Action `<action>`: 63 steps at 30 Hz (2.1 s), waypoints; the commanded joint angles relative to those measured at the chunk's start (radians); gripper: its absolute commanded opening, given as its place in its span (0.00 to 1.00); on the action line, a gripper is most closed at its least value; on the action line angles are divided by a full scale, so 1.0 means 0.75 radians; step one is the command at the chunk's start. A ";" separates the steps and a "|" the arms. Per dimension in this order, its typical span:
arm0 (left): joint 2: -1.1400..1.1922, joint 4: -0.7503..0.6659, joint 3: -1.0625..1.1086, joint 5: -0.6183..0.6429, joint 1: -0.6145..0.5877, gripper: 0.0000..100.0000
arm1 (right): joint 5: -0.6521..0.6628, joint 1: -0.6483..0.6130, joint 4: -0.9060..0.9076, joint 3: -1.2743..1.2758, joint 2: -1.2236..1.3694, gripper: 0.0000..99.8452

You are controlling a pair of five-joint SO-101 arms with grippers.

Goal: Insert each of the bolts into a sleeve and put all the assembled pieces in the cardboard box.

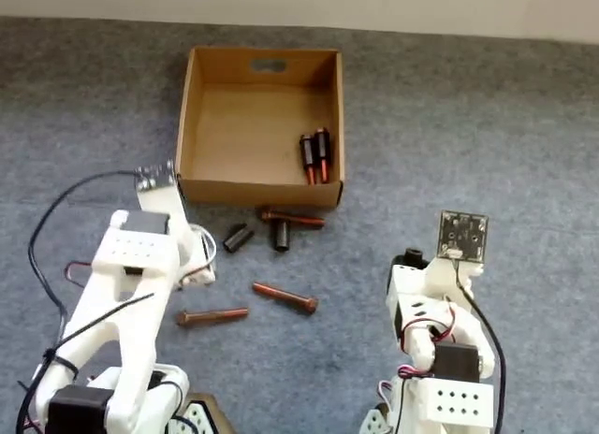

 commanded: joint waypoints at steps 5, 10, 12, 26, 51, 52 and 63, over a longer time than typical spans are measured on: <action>-0.009 0.389 -0.220 -0.006 0.011 0.16 | -0.008 0.009 -0.021 -0.011 -0.017 0.01; -0.003 0.493 -0.109 -0.061 0.011 0.16 | -0.008 0.009 -0.021 -0.011 -0.017 0.01; -0.003 0.468 -0.073 -0.088 0.003 0.16 | -0.008 0.009 -0.021 -0.011 -0.017 0.01; 0.001 0.084 0.253 -0.090 -0.015 0.16 | -0.010 0.009 -0.021 -0.011 -0.017 0.01; -0.009 -0.376 0.251 0.180 0.003 0.16 | -0.010 0.013 -0.021 -0.011 -0.017 0.01; -0.005 -0.378 0.249 0.219 0.026 0.16 | -0.008 0.013 -0.021 -0.011 -0.017 0.01; 0.001 -0.516 0.306 0.479 0.146 0.16 | -0.006 0.013 -0.021 -0.011 -0.017 0.01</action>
